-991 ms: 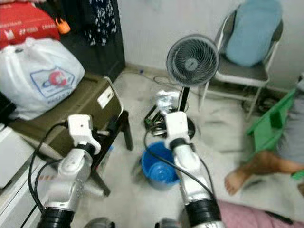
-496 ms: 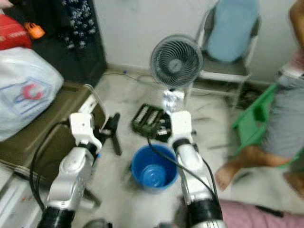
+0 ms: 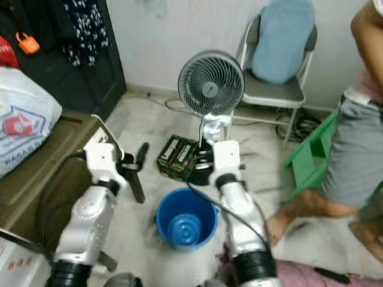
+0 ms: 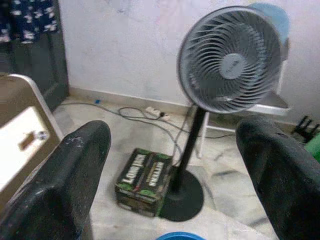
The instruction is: Clean up the room
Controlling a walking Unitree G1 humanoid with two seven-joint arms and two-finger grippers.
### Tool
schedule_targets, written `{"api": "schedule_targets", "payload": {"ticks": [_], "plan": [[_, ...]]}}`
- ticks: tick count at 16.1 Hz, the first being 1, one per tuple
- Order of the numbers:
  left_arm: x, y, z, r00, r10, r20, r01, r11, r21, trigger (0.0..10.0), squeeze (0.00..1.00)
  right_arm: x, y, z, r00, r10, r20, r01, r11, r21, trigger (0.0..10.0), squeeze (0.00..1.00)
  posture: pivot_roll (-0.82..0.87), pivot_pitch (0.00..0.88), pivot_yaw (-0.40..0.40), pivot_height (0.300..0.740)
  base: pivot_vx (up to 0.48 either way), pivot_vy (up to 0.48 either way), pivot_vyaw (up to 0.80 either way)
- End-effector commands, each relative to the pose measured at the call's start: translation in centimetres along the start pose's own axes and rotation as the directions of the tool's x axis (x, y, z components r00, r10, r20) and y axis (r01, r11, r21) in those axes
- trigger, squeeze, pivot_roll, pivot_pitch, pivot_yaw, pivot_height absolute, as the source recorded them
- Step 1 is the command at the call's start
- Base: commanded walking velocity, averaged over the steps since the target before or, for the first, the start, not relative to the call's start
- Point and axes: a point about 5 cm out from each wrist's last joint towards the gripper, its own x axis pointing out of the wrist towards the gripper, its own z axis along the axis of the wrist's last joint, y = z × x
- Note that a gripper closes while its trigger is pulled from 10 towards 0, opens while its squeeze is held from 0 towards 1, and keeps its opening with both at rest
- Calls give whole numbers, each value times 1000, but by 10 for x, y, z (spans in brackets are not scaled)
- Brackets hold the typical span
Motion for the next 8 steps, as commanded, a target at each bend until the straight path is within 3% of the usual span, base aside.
{"api": "schedule_targets", "payload": {"ticks": [1, 8], "plan": [[1, 3, 2, 1000, 11, 2, -11, 1000, 1, 10000, 0, 4, 3, 4, 1000, 13, 10, -13, 1000, -2, 10000, 0, -47, 60, -26, 740, 262, 0, 0], [0, 4, 2, 1000, 15, 3, -15, 1000, -2, 10000, 0, 4, 3, 4, 1000, 15, 13, -15, 1000, 3, 10000, 0, -48, 53, -26, 740, 270, 0, 0]]}}
